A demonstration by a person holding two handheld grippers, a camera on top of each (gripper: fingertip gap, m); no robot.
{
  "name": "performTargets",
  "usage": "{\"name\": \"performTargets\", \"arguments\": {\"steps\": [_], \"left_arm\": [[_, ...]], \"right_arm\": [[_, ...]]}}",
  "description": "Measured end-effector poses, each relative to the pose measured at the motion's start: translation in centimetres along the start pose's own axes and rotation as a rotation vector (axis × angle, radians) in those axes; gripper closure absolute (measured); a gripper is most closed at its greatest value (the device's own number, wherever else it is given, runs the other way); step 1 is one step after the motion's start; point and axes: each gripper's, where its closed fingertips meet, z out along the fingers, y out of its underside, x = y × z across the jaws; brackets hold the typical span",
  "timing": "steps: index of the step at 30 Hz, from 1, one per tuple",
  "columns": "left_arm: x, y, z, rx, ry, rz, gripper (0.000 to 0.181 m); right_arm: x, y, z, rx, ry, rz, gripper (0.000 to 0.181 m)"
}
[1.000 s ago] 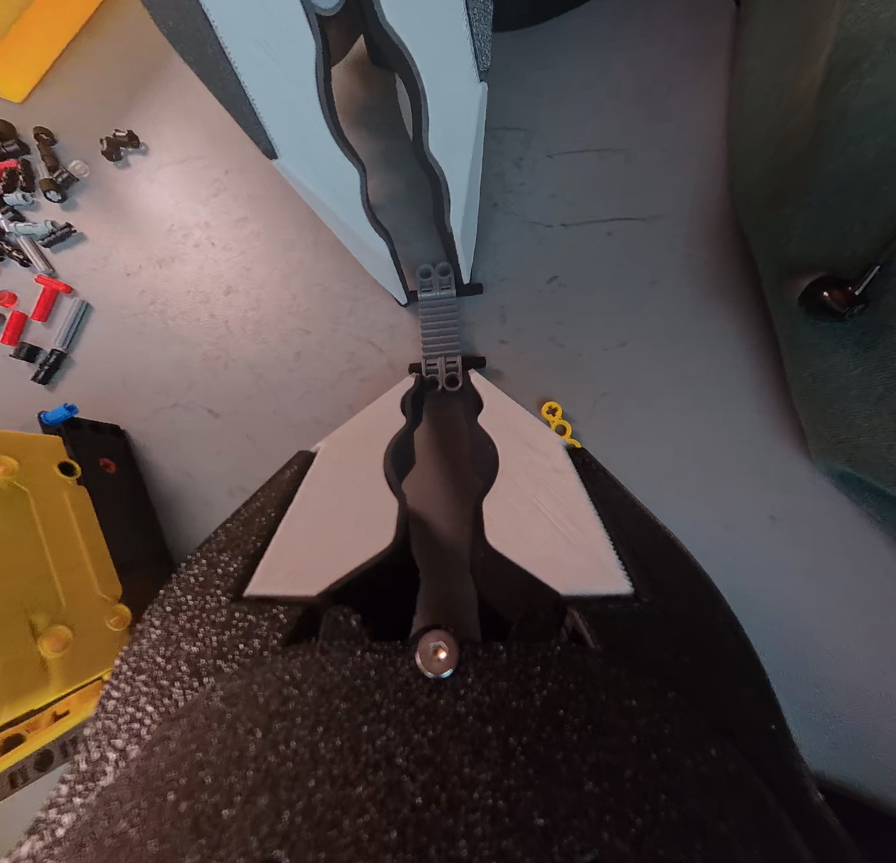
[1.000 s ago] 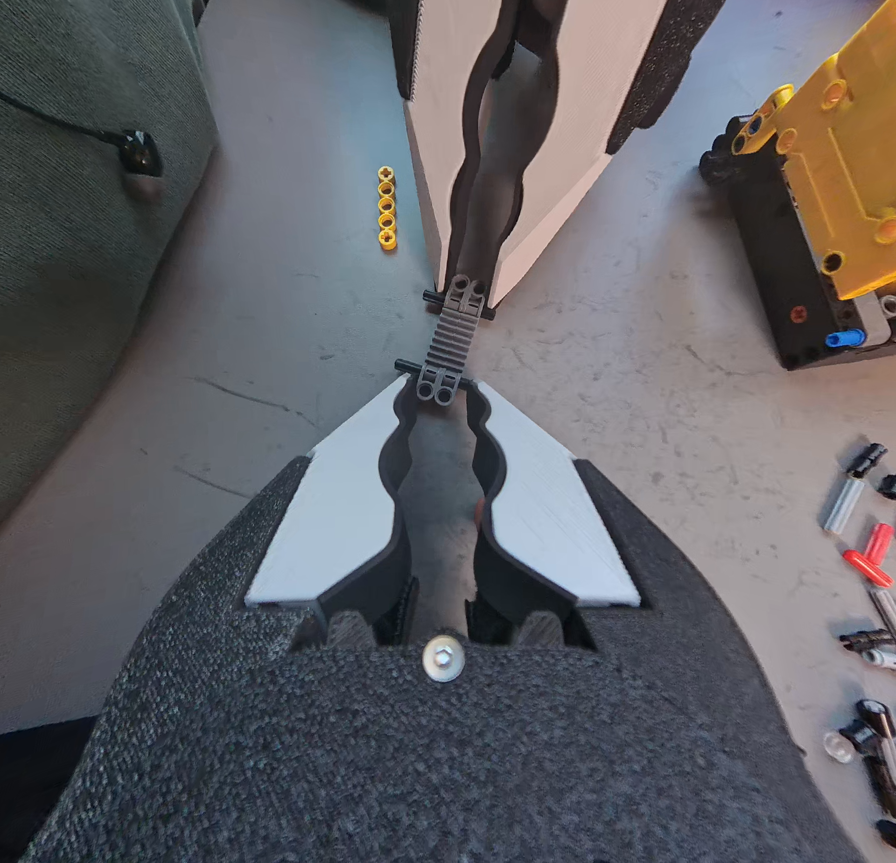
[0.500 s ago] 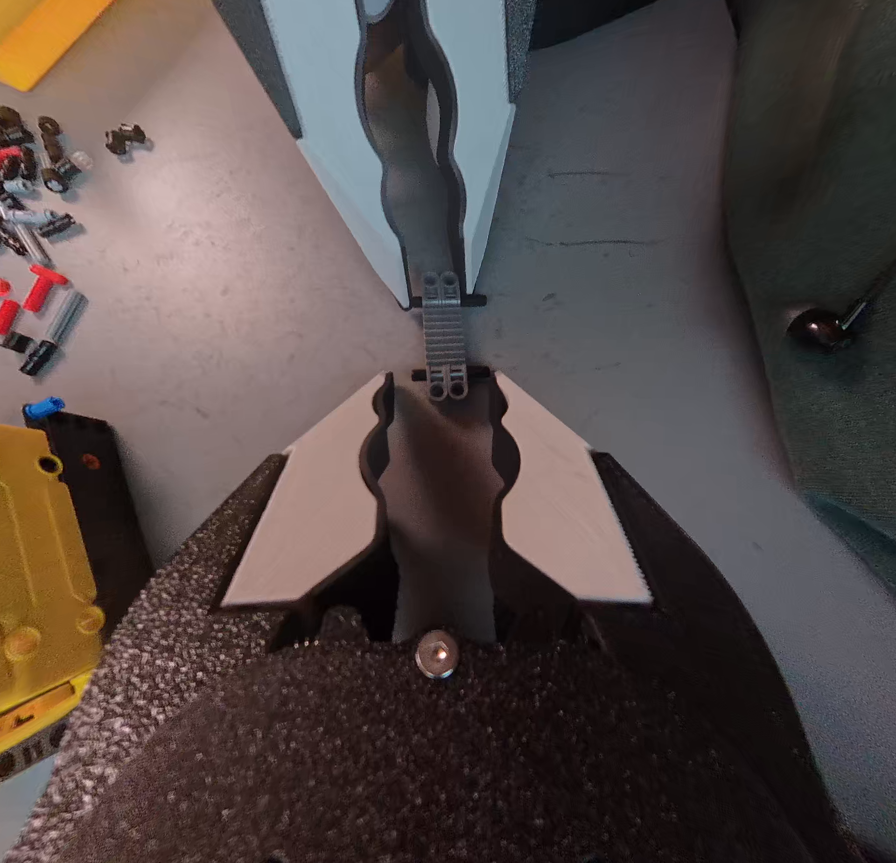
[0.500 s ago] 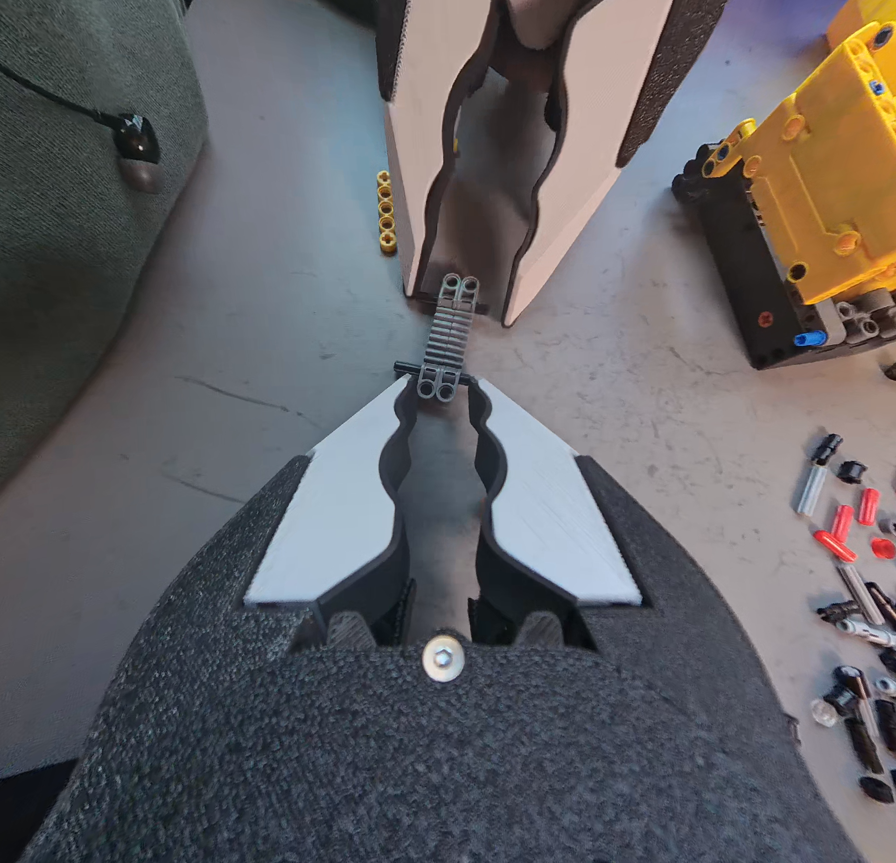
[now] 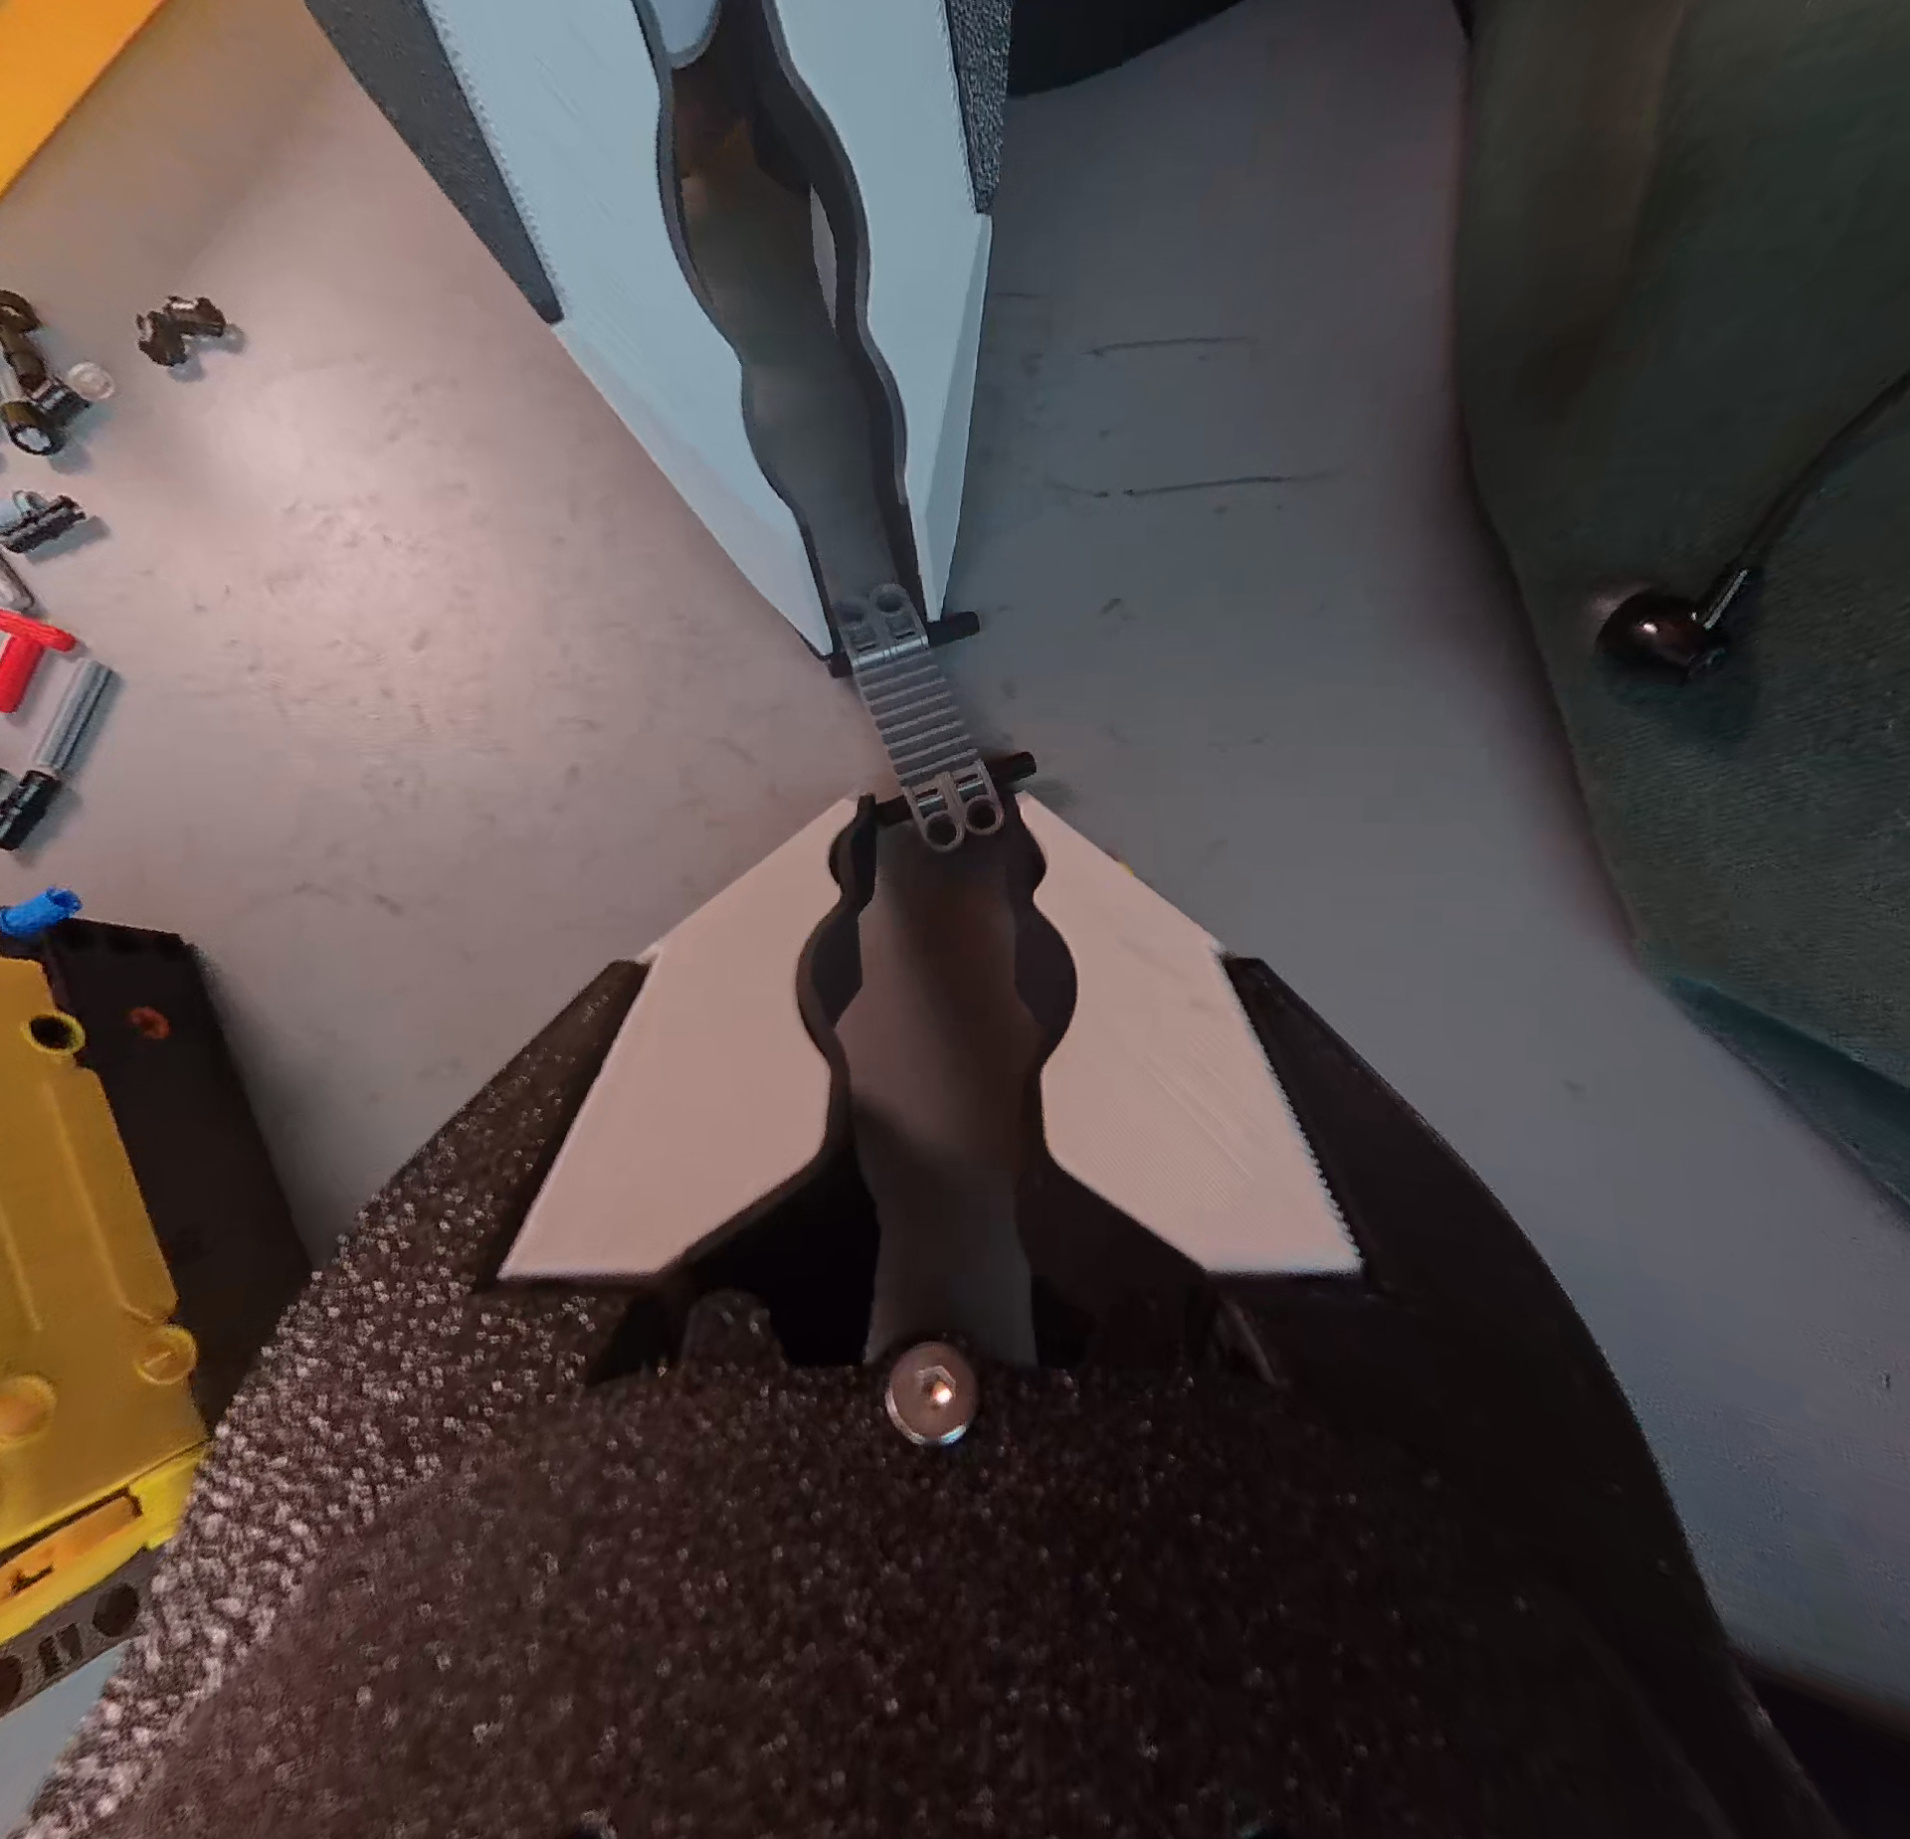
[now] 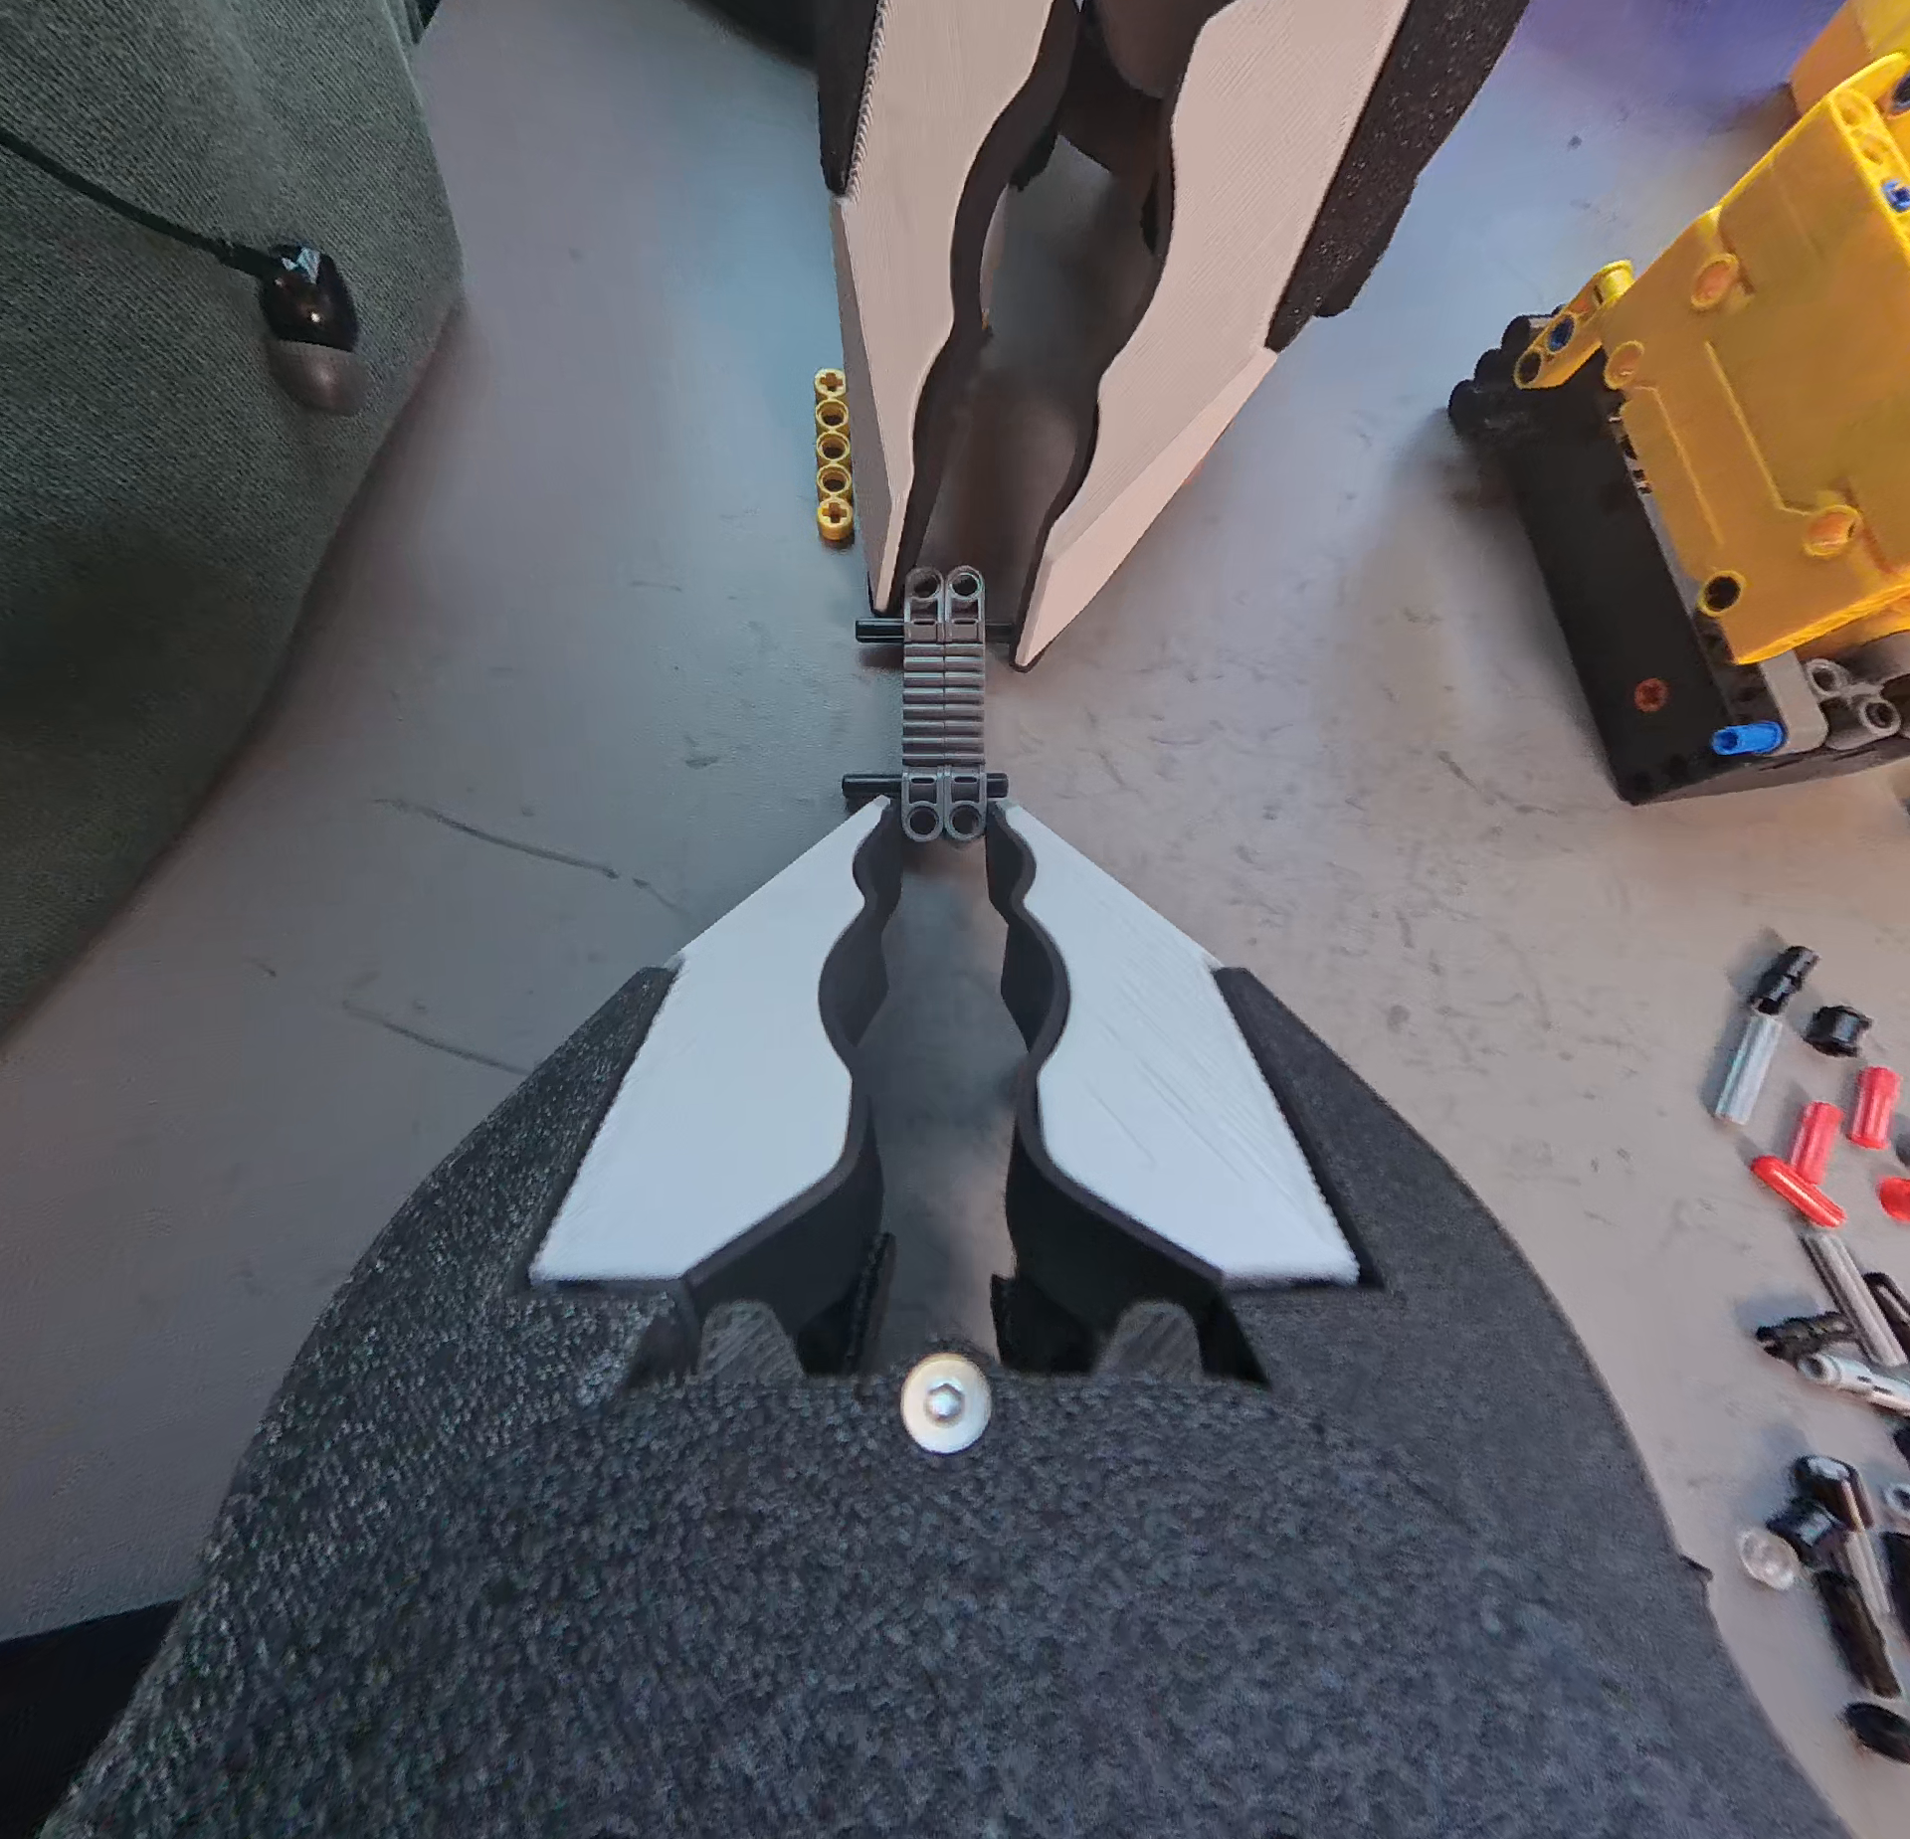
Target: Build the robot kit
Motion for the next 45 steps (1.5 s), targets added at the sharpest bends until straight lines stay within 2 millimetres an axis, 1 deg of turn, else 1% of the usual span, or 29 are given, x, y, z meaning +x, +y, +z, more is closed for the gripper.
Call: {"name": "performTargets", "arguments": {"steps": [5,8,9,10,15,17,18,21,30,45], "left_arm": [[-0.3,0.1,0.0,0.000,-0.021,-0.034,0.159],[-0.7,0.1,-0.1,-0.003,-0.047,-0.047,0.152],[-0.6,0.2,0.0,-0.004,-0.041,-0.051,0.153],[-0.5,0.1,0.0,-0.005,-0.032,-0.051,0.159],[-0.5,0.1,0.0,-0.014,-0.045,-0.032,0.160],[-0.5,0.1,0.0,-0.013,-0.048,-0.022,0.160],[-0.5,0.1,0.0,-0.010,-0.050,-0.016,0.160],[-0.5,0.1,0.0,-0.009,-0.054,-0.009,0.160],[-0.3,0.0,0.0,-0.010,-0.034,-0.031,0.161],[0.0,0.0,0.0,-0.005,-0.005,-0.053,0.162]], "right_arm": [[0.0,0.0,0.0,-0.013,0.004,0.009,0.166],[0.0,0.1,0.0,-0.019,0.011,0.019,0.167],[0.0,0.1,0.0,-0.018,0.015,0.022,0.167],[0.0,0.1,0.0,-0.018,0.018,0.028,0.166],[0.1,0.1,0.0,-0.016,0.039,0.054,0.165],[0.6,0.1,-0.1,-0.013,0.069,0.066,0.153],[0.5,0.1,-0.1,-0.011,0.058,0.070,0.153],[0.0,-0.1,0.0,-0.003,0.042,0.031,0.162],[-0.3,-0.2,0.2,-0.008,-0.014,-0.020,0.164],[-0.7,-0.3,0.3,-0.013,-0.057,-0.012,0.166]]}}
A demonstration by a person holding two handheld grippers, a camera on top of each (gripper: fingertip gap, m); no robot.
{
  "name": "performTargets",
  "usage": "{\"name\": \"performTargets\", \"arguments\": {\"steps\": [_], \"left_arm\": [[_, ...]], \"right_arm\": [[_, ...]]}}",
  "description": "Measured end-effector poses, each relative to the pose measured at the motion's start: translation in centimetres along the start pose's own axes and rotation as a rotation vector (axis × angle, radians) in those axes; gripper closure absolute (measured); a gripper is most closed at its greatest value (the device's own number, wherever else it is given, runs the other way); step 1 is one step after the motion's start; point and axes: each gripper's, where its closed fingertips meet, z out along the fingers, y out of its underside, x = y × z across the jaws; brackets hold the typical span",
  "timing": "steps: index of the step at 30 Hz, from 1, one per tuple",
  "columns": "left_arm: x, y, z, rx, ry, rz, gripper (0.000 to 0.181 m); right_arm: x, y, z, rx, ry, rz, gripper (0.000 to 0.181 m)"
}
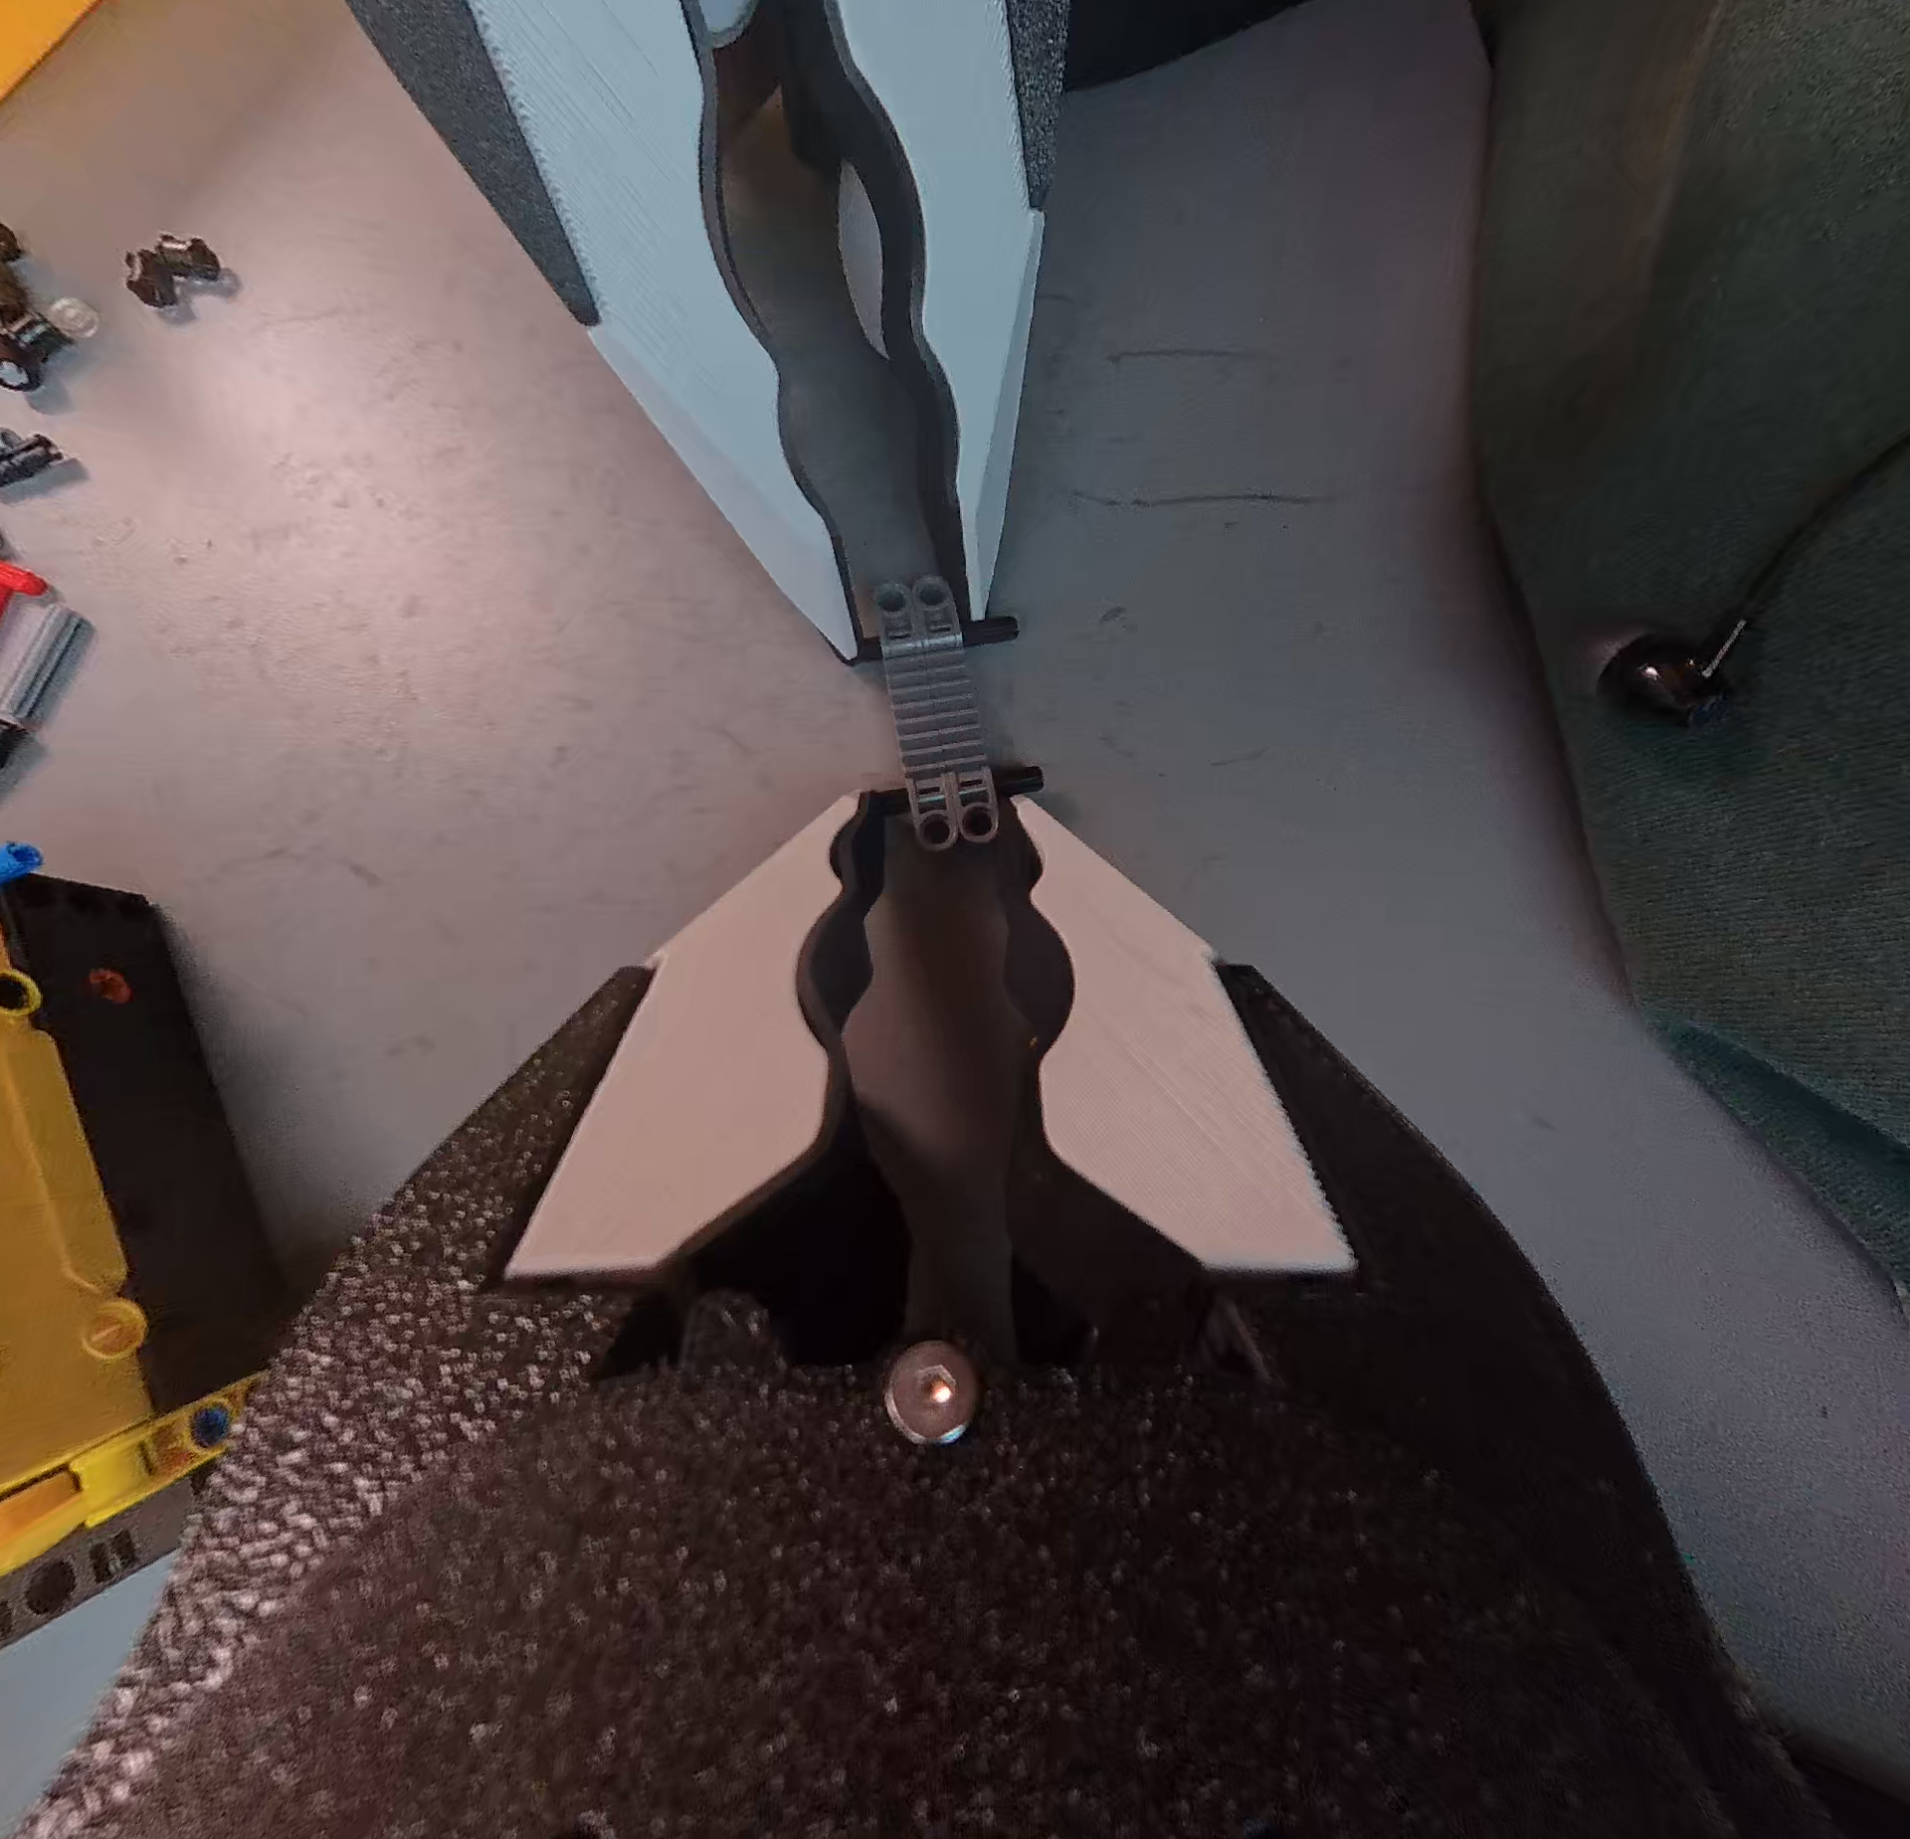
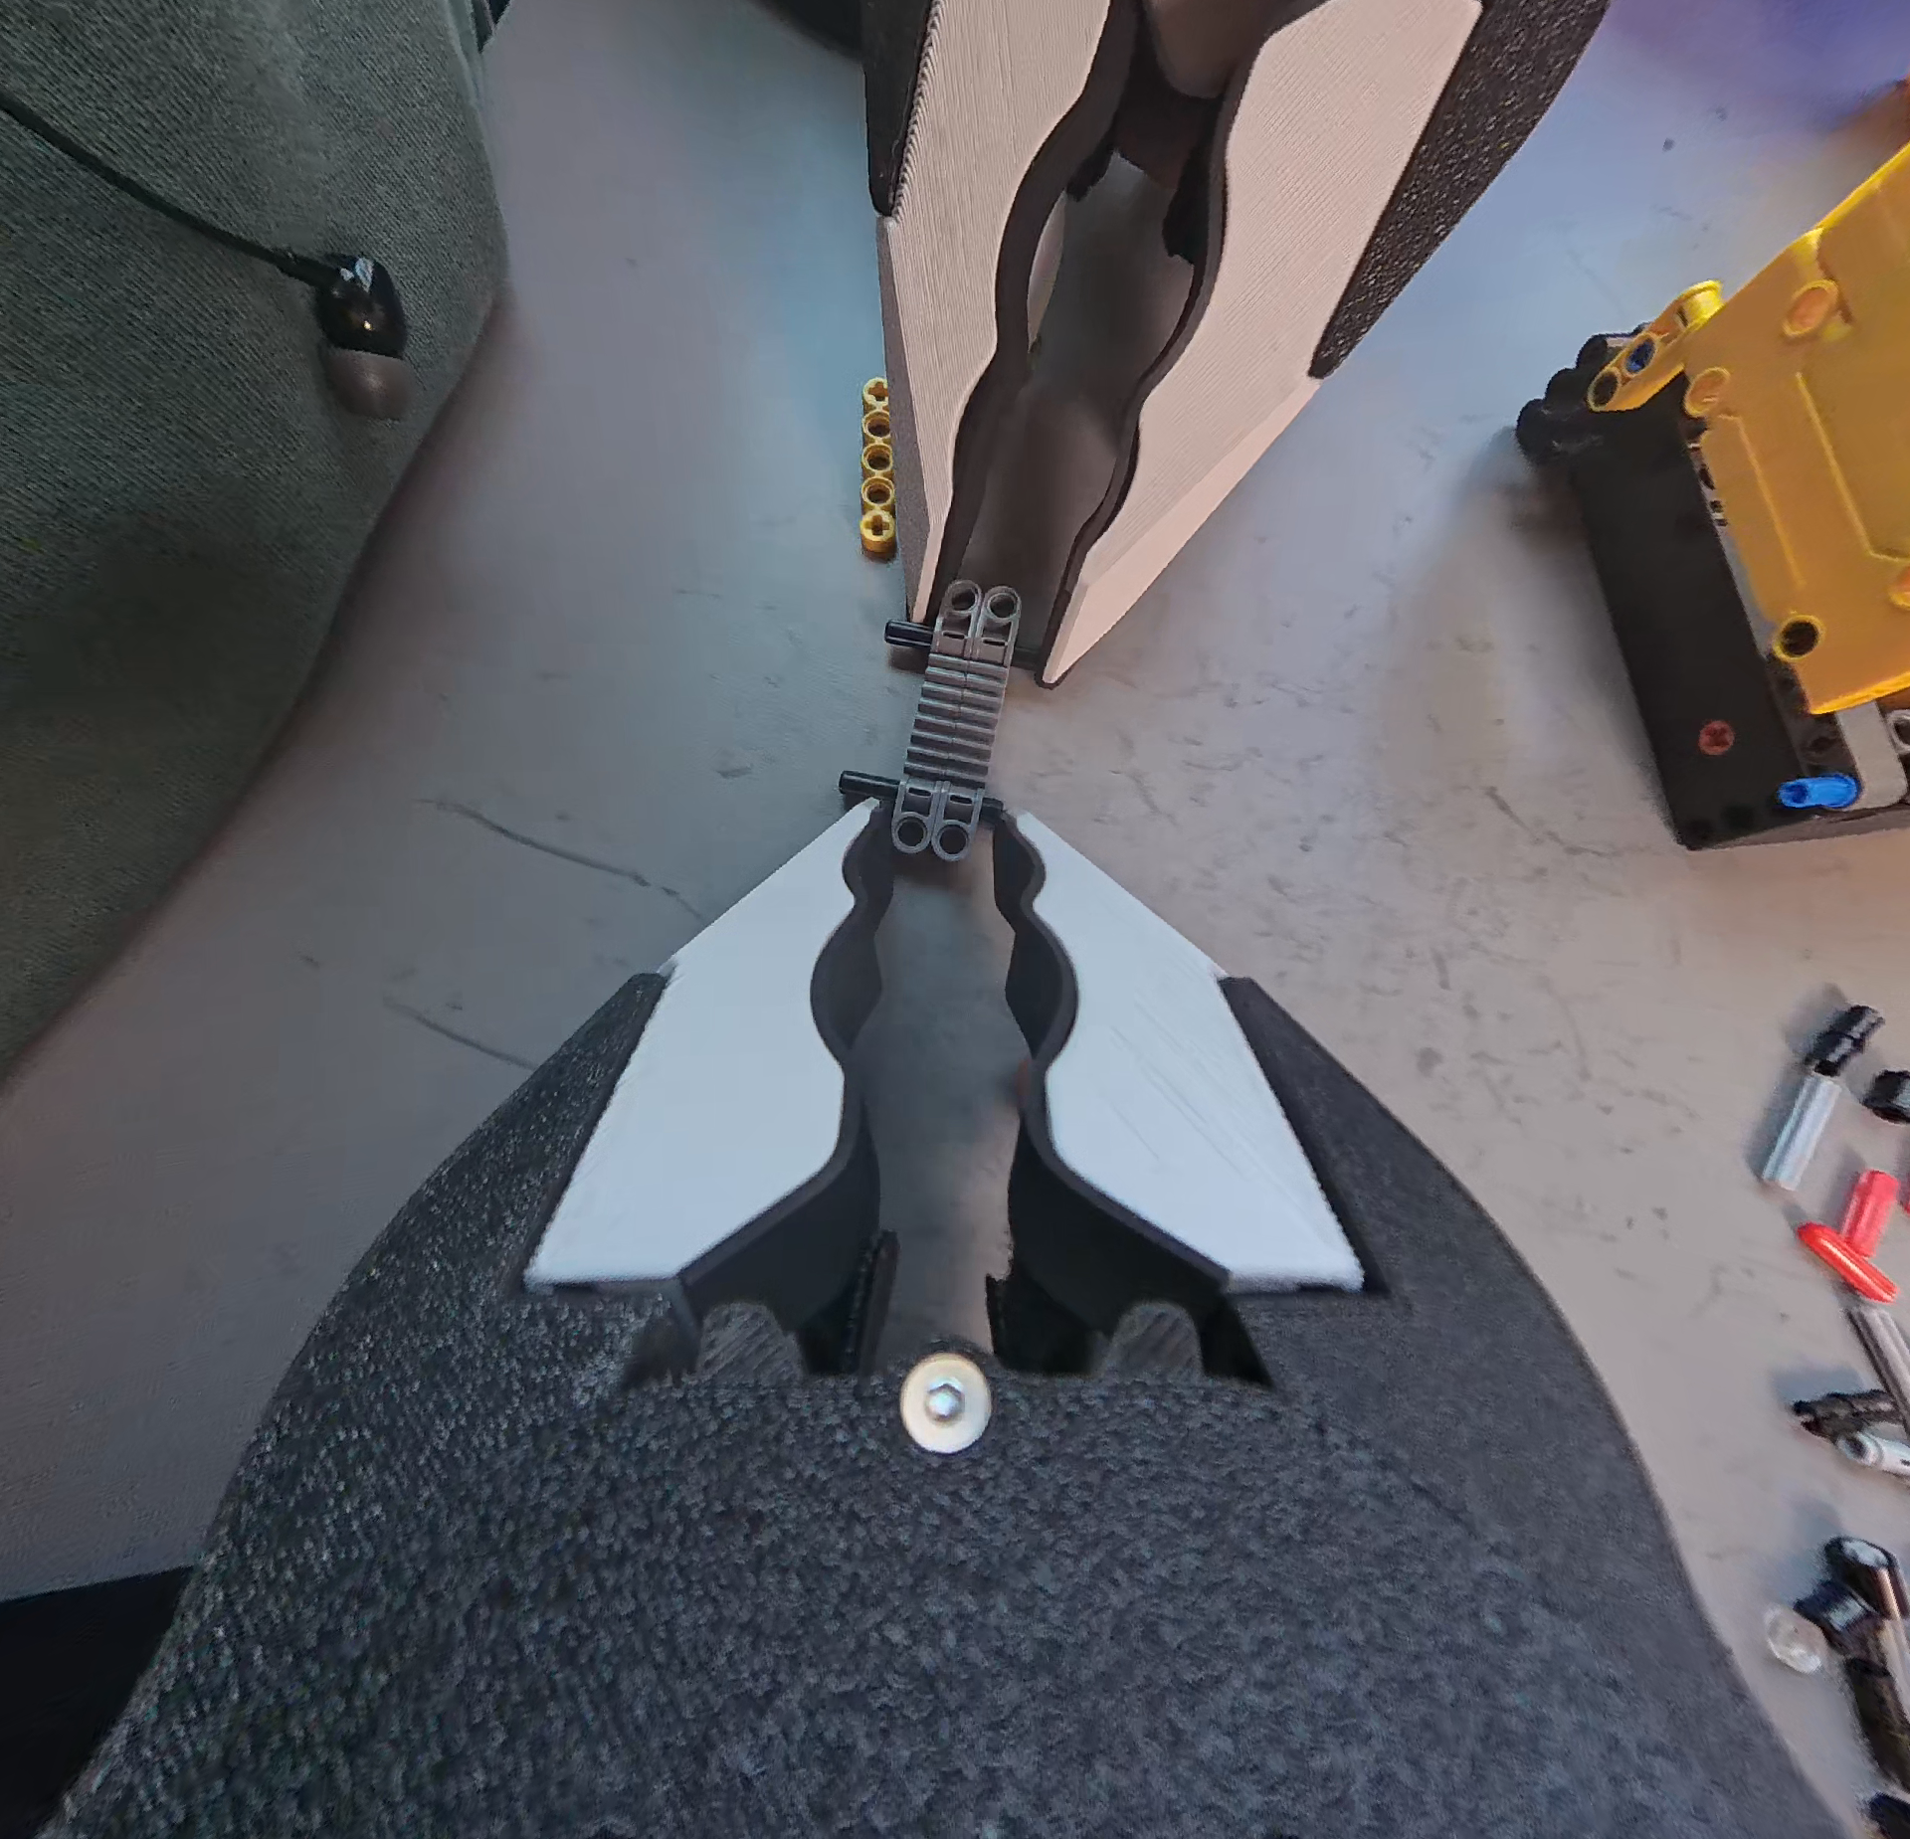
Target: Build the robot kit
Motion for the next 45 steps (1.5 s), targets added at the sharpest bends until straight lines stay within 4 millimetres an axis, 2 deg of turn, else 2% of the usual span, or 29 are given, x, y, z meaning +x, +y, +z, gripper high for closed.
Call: {"name": "performTargets", "arguments": {"steps": [5,10,13,15,17,19,22,24,26,27,32,35,38,42,45], "left_arm": [[-0.1,0.1,0.0,0.004,0.012,-0.041,0.161],[-0.2,0.0,-0.1,0.007,-0.026,0.016,0.160],[-0.7,-0.1,-0.4,0.028,-0.041,-0.017,0.157],[-1.5,-1.0,-1.4,0.116,-0.037,-0.119,0.154],[-2.3,-2.2,-2.7,0.242,-0.004,-0.265,0.153],[-2.6,-4.2,-4.1,0.407,0.076,-0.410,0.147],[-2.7,-7.2,-5.7,0.609,0.200,-0.551,0.147],[-3.3,-7.3,-5.2,0.606,0.182,-0.590,0.162],[-3.5,-7.2,-4.6,0.560,0.100,-0.532,0.175],[-3.6,-7.1,-4.5,0.535,0.053,-0.495,0.175],[-3.5,-7.1,-4.5,0.469,-0.064,-0.340,0.174],[-3.6,-6.6,-3.8,0.404,-0.152,-0.245,0.176],[-3.9,-6.0,-3.5,0.345,-0.244,-0.147,0.176],[-4.3,-5.6,-3.3,0.294,-0.357,-0.031,0.176],[-4.8,-5.5,-3.5,0.233,-0.487,0.118,0.176]], "right_arm": [[0.1,0.1,-0.1,-0.001,0.027,0.040,0.163],[0.2,0.0,-0.2,0.009,0.086,0.008,0.162],[0.5,-0.3,-0.7,0.016,0.125,-0.027,0.162],[1.3,-0.9,-1.7,0.049,0.192,-0.047,0.162],[2.7,-2.1,-3.3,0.101,0.329,-0.107,0.162],[3.6,-3.5,-5.0,0.145,0.467,-0.203,0.162],[4.0,-4.5,-5.9,0.080,0.621,-0.395,0.162],[3.8,-5.1,-5.8,0.043,0.677,-0.497,0.162],[3.7,-5.2,-5.7,0.002,0.714,-0.544,0.162],[3.8,-5.1,-5.7,-0.010,0.731,-0.555,0.162],[4.1,-4.9,-6.6,0.092,0.754,-0.401,0.166],[4.1,-3.9,-5.9,0.064,0.715,-0.324,0.168],[3.9,-3.1,-5.5,0.157,0.588,-0.087,0.162],[3.8,-3.5,-5.5,0.335,0.360,0.340,0.155],[4.0,-3.7,-5.4,0.413,0.248,0.553,0.152]]}}
